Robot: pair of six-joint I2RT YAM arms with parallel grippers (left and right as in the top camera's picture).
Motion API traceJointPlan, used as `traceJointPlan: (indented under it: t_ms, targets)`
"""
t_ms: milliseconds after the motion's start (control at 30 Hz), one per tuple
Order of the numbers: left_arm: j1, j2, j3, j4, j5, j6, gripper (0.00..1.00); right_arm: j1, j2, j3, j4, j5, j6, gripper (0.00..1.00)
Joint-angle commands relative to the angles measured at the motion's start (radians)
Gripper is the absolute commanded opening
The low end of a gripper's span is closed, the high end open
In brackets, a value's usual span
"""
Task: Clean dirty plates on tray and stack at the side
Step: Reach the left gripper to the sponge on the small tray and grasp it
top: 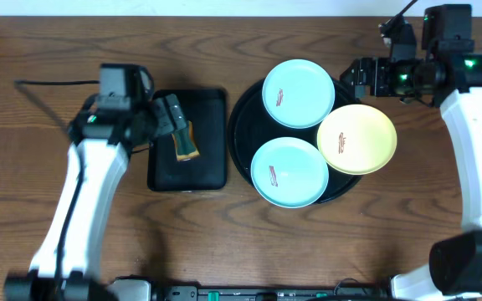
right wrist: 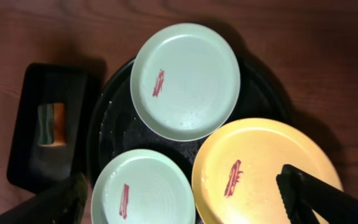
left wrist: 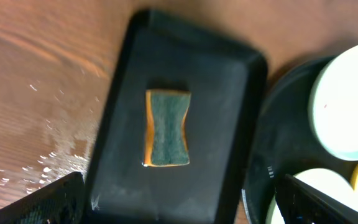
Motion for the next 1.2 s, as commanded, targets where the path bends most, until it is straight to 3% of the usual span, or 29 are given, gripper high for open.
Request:
traceJointPlan:
  t_ms: [0,67,133,233,500,567,733,767,833,933,1100,1167]
  targets:
    - [-0.031,0.133,0.009,0.005,0.006,-0.033,1.0,-0.009,0.02,0.021,0.003,-0.04,0.007,0.93]
    - [-0.041,0.208,0.009,0.018,-0.028,-0.076,0.92,-0.003,0.029,0.021,0.003,-0.04,0.007,0.91]
    - [-0.043,0.285,0.009,0.04,-0.041,-0.11,0.74,0.005,0.031,0.021,0.002,-0.04,0.004,0.9]
    - [-0.048,0.382,0.009,0.076,-0.014,-0.131,0.55,0.014,0.031,0.021,0.006,-0.04,0.004,0.9]
    - [-0.078,0.534,0.009,0.081,-0.02,-0.127,0.25,0.021,0.031,0.021,0.031,-0.04,0.005,0.9]
    - [-0.079,0.555,0.009,0.081,-0.031,-0.113,0.08,0.021,0.031,0.021,0.039,-0.04,0.005,0.9]
    - [-0.079,0.518,0.045,0.028,-0.03,-0.101,0.07,0.021,0.031,0.021,0.044,-0.039,0.004,0.9]
    - [-0.079,0.5,0.055,0.016,-0.03,-0.101,0.11,0.021,0.031,0.021,0.047,-0.039,0.004,0.9]
    - [-0.079,0.455,0.072,-0.005,-0.031,-0.1,0.38,0.021,0.031,0.021,0.054,-0.034,0.005,0.9]
    - [-0.079,0.406,0.072,0.006,-0.049,-0.089,0.54,0.021,0.031,0.021,0.063,-0.024,0.004,0.91]
    - [-0.079,0.402,0.059,0.094,-0.164,-0.024,0.53,0.021,0.031,0.021,0.067,-0.024,0.004,0.91]
    - [-0.079,0.413,0.035,0.156,-0.173,0.006,0.48,0.021,0.031,0.021,0.068,-0.024,0.005,0.91]
